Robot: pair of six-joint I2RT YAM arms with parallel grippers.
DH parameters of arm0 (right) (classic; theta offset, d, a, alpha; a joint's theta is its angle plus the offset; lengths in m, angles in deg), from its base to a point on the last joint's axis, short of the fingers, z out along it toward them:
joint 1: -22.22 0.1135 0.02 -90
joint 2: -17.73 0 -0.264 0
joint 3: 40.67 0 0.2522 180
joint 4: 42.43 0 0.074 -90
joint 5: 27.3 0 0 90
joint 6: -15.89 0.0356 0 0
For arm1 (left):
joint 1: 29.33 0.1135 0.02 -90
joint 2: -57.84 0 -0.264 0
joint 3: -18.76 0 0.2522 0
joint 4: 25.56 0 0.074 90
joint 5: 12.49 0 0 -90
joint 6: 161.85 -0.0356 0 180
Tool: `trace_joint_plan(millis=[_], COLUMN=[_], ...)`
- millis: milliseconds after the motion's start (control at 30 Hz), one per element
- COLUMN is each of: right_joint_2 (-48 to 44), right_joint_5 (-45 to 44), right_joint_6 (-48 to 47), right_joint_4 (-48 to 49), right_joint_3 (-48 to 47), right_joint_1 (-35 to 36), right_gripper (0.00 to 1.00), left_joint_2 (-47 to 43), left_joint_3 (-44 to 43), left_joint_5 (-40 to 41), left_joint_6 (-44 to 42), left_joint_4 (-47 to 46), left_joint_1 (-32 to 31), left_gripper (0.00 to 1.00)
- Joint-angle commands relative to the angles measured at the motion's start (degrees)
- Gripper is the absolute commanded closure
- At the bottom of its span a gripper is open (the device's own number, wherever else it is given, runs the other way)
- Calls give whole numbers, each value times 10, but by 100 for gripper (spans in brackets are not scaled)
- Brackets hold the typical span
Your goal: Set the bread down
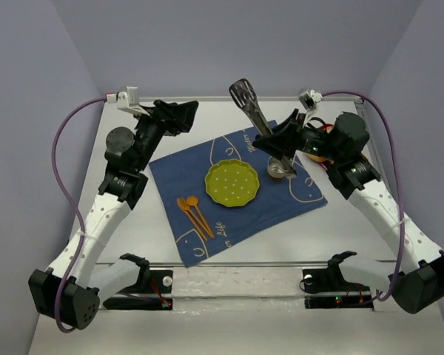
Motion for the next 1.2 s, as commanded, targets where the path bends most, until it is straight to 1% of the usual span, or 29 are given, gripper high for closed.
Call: trace_joint_plan(millis=[0,33,67,100,167,233,300,333,367,467,633,733,867,1067,1133,1167], right_joint_2=[-26,-25,-24,-22,-22,-25,-32,-32,-32,-16,5,4,4,14,29,35], right_joint_5=[-184,-208,-231,-269,-304,-324,-323,-303,-297,-324,-359,-410,-414,-422,-391,-392], right_joint_6=[-81,-87,-92,-101,-95,-86,-68,-65,-59,-53,-58,-57,-54,-62,-66,-69], right_joint_4=[-250,-278,-299,-335,-360,-387,-392,-394,-397,-436,-510,-540,-571,-597,-596,-597], right_joint_3=[-65,-74,-81,-88,-87,-76,-59,-42,-33,-18,-17,-25,-21,-20,-29,-29], right_joint_1=[-4,-4,-4,-10,-22,-49,-79,-114,-130,-169,-190,-206,-237,-300,-312,-312], right_gripper=[58,56,55,54,54,53,54,54,54,54,54,54,53,48,47,47], left_joint_2=[-46,-52,-59,-70,-78,-86,-87,-87,-85,-82,-83,-82,-77,-67,-65,-65], left_joint_3=[22,22,21,22,27,42,53,62,65,75,87,93,101,99,100,99], left_joint_5=[97,125,147,169,229,252,251,244,242,238,235,239,238,232,224,221], left_joint_6=[-32,-38,-45,-48,-49,-54,-49,-48,-48,-46,-49,-51,-53,-55,-56,-58], left_joint_4=[76,94,136,159,209,226,237,239,241,247,247,241,237,234,232,231], left_joint_1=[29,31,33,36,41,52,61,66,68,70,71,71,73,76,78,78], left_gripper=[1,1,1,1,1,1,1,1,1,1,1,1,1,1,1,1])
